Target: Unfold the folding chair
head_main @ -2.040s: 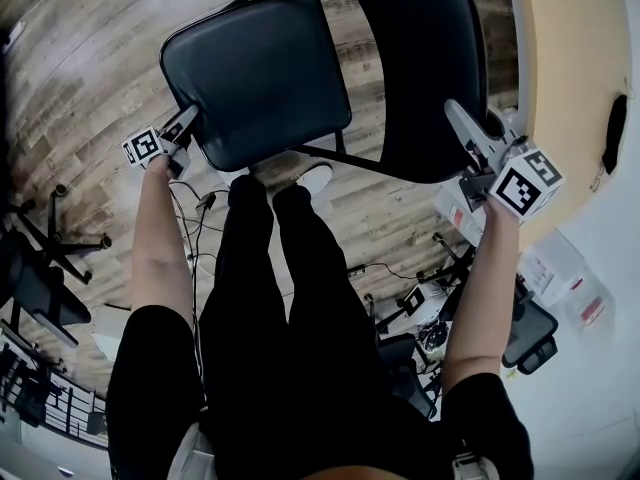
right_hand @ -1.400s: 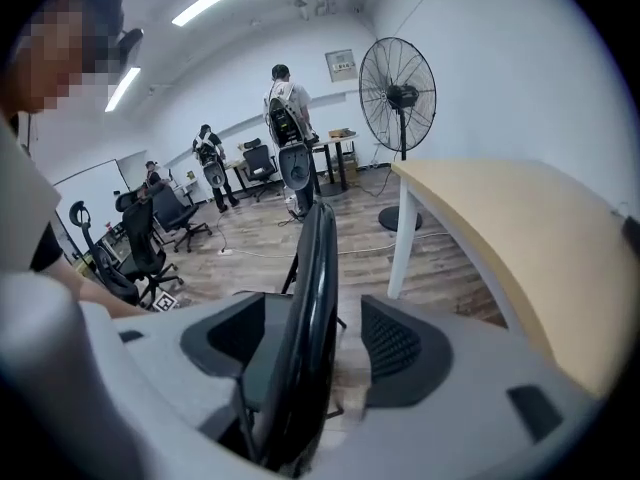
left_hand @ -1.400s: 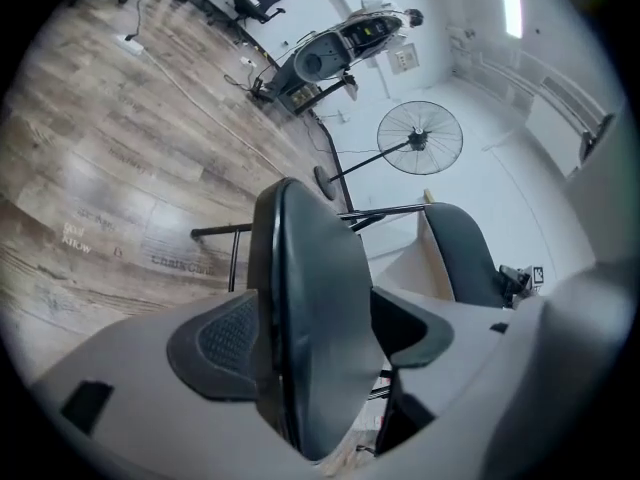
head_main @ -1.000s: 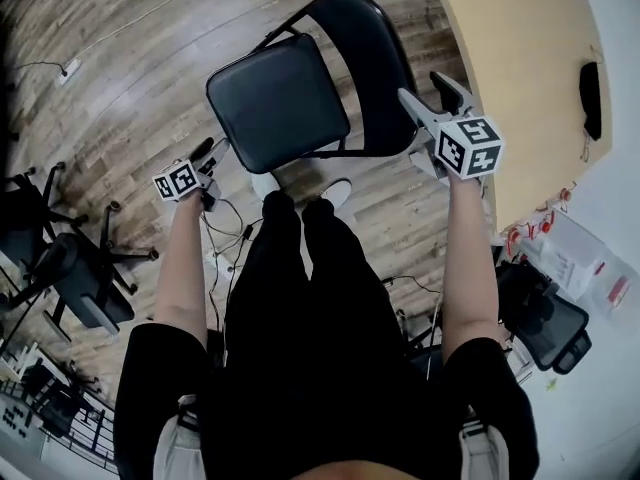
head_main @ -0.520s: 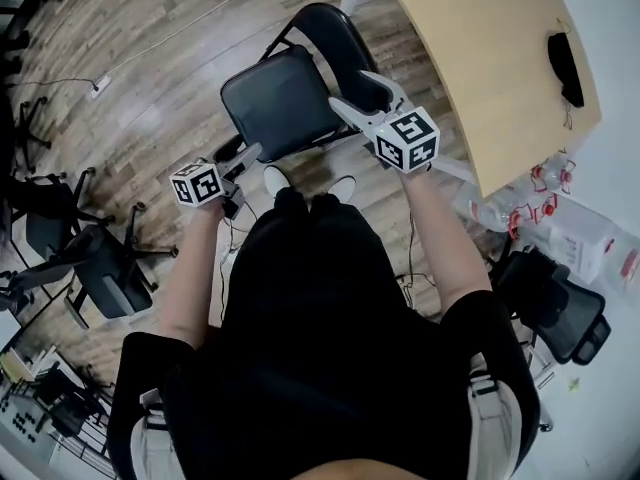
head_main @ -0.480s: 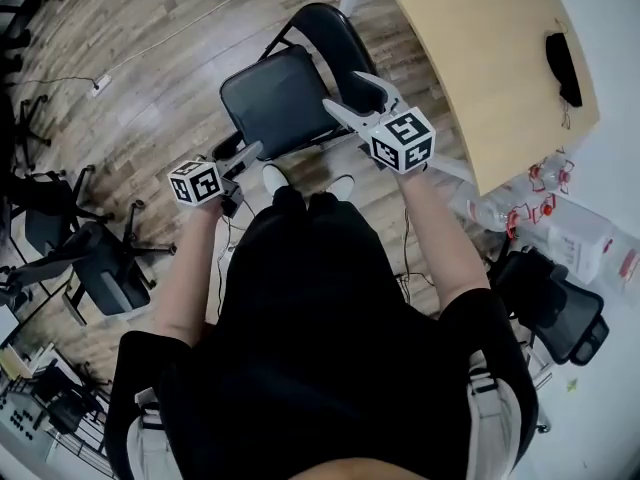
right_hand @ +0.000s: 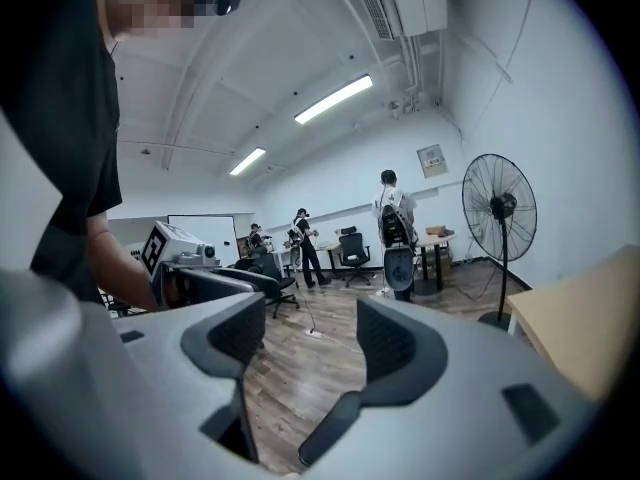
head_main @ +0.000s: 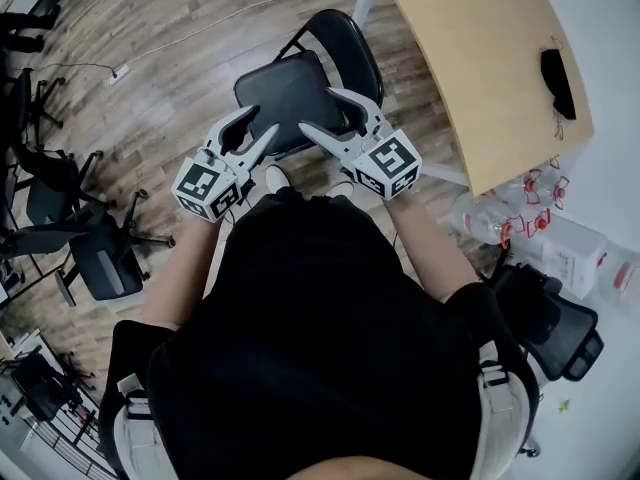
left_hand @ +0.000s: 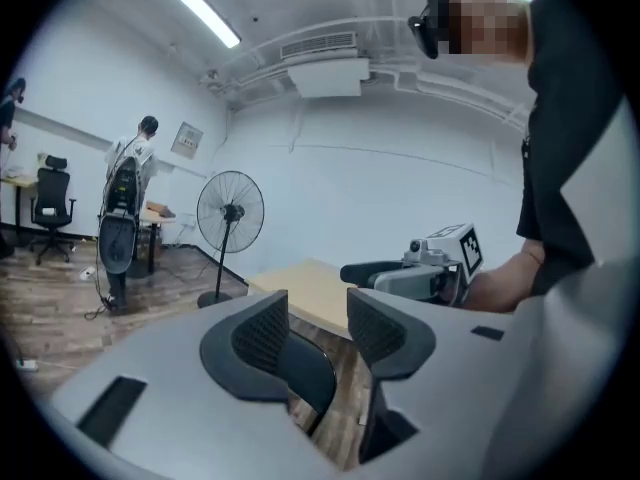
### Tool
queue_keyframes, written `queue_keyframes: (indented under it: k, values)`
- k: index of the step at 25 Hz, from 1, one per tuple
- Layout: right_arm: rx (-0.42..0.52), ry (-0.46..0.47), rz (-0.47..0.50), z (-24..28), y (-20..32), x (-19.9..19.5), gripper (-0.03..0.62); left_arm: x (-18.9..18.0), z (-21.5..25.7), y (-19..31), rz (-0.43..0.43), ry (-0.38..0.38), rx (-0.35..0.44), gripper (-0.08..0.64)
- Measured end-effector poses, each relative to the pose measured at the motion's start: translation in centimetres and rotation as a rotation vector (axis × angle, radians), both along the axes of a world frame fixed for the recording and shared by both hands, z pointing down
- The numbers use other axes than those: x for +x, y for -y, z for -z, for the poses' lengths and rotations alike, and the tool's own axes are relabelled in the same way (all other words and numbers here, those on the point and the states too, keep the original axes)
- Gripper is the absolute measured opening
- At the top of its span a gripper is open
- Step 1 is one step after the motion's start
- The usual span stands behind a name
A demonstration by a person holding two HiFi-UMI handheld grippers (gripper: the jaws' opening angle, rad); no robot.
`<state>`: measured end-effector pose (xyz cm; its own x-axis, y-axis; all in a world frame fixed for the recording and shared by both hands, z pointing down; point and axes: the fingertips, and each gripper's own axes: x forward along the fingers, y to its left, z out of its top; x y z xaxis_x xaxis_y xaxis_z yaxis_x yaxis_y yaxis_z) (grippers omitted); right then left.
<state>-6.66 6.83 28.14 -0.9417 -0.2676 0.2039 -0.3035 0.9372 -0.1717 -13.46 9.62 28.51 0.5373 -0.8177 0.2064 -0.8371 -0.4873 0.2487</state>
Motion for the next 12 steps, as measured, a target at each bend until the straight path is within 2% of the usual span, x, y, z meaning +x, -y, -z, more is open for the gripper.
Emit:
queue_keyframes:
  k: [4,7,12]
  values:
    - [0.036,0.032,0.027,2.1,-1.6,-0.5,0.268,0.3,2.5,-0.7,0.036,0.056,0.115,0.074]
    - [0.075,0.045,0.051,3.2,-2.2,-1.0,0.232,0.1,3.6,-0.9,0.053,0.073,0.16,0.002]
    - [0.112,0.076,0.071,4.3,-2.8,-2.0,0.145,-0.4,4.0,-1.0,0.06,0.099,0.181,-0.005]
